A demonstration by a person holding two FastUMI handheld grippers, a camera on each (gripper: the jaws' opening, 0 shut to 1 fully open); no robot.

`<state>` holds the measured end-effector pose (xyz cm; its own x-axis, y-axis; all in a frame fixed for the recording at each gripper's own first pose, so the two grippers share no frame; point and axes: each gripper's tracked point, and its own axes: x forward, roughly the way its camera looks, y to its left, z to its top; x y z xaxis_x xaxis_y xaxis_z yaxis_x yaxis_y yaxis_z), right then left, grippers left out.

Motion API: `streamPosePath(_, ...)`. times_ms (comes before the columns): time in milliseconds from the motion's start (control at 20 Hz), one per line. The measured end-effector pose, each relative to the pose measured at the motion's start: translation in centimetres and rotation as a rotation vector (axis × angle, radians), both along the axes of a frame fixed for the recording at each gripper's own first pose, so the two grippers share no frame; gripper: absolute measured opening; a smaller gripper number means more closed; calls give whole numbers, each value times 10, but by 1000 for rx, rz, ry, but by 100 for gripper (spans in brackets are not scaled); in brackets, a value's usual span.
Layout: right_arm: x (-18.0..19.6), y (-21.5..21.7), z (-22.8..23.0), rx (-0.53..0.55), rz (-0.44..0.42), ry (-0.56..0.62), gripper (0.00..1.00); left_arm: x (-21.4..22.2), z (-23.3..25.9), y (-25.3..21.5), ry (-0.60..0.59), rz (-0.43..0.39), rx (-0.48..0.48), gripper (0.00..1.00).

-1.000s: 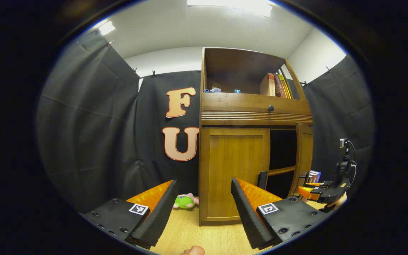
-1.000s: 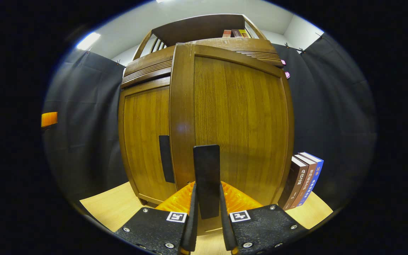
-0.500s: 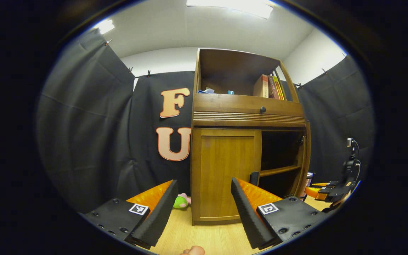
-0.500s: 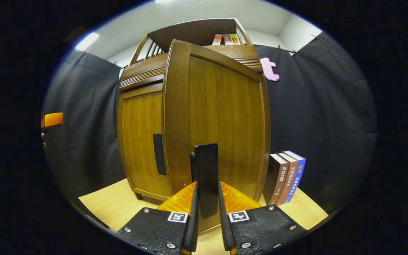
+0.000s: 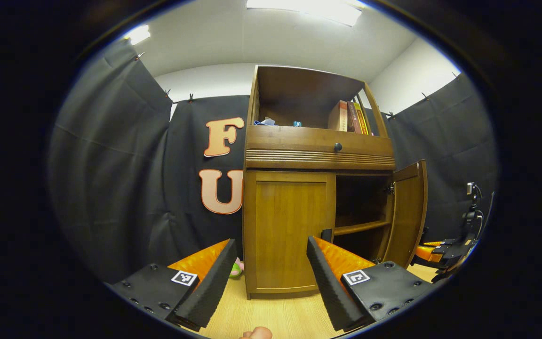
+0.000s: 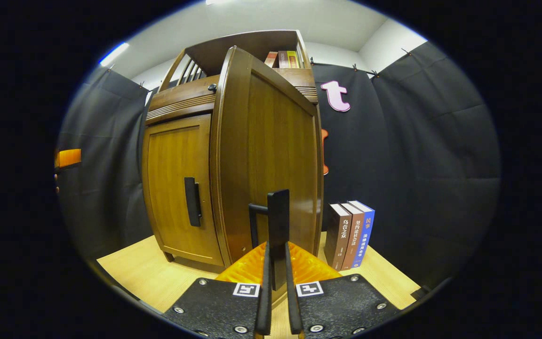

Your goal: Open the right door of the double-door shoe cabinet with the right hand, and open the left door with the left hand.

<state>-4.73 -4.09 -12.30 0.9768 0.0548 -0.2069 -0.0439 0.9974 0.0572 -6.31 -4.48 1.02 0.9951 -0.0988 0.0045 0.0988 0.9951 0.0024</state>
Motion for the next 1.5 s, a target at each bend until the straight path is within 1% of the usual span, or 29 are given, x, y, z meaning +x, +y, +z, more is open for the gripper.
streamPosePath(100,-2,-7,0,-7,-12,1,13,0,0,0,0,0,-2,94)
streamPosePath(150,-3,-12,0,-14,-18,1,12,0,0,-1,2,0,-3,96)
streamPosePath(200,-4,-16,0,-19,-22,2,12,-1,-1,-2,3,-1,-1,95)
streamPosePath(250,-5,-20,0,-22,-27,3,11,0,0,-1,2,-1,3,96)
streamPosePath(350,-7,-27,1,-33,-34,3,10,-1,3,0,-2,4,6,96)
streamPosePath(750,-10,-48,-1,-48,-29,-4,10,4,-2,-21,8,-21,14,95)
streamPosePath(800,-12,-54,0,-48,-35,-4,19,6,-4,-23,11,-24,13,96)
streamPosePath(850,-12,-60,0,-48,-43,-4,8,7,-4,-26,14,-28,13,96)
streamPosePath(900,-13,-67,0,-50,-52,-5,19,7,-5,-28,16,-31,12,96)
streamPosePath(950,-13,-74,-1,-51,-64,-6,18,8,-6,-30,18,-33,12,96)
streamPosePath(1000,-13,-81,-3,-53,-74,-6,7,9,-8,-33,20,-37,12,96)
streamPosePath(1050,-14,-88,-3,-55,-80,-6,6,12,-9,-36,23,-40,11,95)
streamPosePath(1100,-14,-93,-3,-54,-88,-6,6,13,-11,-40,26,-46,11,96)
streamPosePath(1150,-15,-99,-5,-48,-98,-5,5,15,-13,-44,29,-52,11,95)
streamPosePath(1300,-18,-111,-9,-36,-115,-6,6,22,-19,-55,41,-68,14,96)
streamPosePath(1400,-21,-126,-11,-45,-139,-5,5,29,-22,-63,47,-77,7,95)
streamPosePath(1450,-23,-133,-12,-41,-152,-4,6,32,-25,-68,52,-83,4,96)
streamPosePath(1500,-24,-139,-13,-31,-162,-1,5,34,-27,-73,54,-90,3,96)
